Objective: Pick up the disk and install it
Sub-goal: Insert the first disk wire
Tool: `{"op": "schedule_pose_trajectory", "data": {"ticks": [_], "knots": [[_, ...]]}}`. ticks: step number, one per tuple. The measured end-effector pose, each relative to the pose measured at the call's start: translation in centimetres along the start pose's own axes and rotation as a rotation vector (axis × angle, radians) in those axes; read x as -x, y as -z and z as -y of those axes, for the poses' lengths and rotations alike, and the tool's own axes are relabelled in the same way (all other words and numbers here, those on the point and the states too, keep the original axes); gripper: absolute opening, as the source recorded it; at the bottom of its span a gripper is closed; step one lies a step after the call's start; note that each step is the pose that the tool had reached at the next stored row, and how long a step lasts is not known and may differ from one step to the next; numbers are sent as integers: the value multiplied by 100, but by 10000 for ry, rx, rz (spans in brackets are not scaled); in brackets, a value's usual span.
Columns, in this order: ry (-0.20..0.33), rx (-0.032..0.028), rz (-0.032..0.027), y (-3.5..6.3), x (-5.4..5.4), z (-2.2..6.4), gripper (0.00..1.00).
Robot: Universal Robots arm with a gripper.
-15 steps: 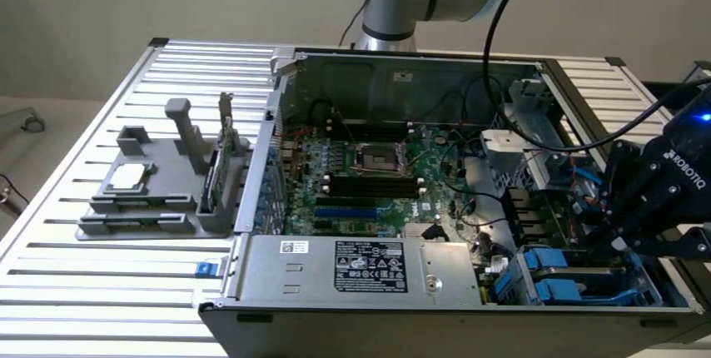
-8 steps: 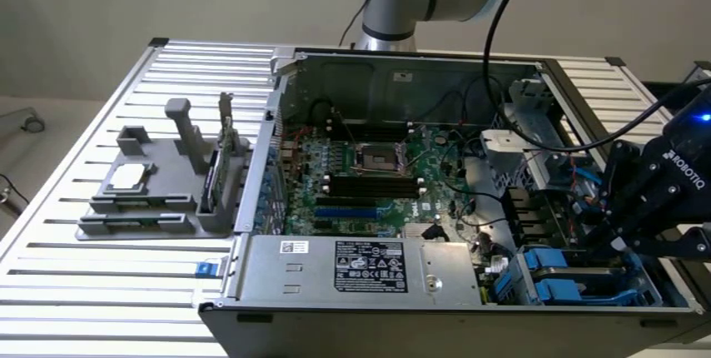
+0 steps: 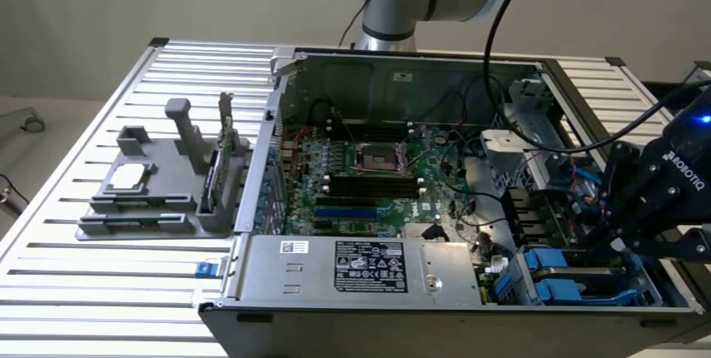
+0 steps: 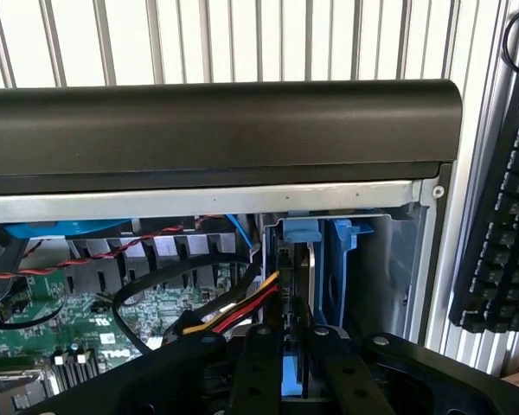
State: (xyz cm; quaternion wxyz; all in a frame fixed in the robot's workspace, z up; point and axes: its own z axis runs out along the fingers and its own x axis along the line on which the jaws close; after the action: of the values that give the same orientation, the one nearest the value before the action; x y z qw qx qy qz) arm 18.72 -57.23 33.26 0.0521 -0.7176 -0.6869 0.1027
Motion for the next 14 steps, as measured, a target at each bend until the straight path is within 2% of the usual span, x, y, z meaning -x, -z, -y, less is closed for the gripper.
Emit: {"op": "schedule_pose_trajectory", "data": {"ticks": [6,14], "knots": [[1,-42,3,3,-1,-8,16],[9,-153,10,3,3,-35,16]]}}
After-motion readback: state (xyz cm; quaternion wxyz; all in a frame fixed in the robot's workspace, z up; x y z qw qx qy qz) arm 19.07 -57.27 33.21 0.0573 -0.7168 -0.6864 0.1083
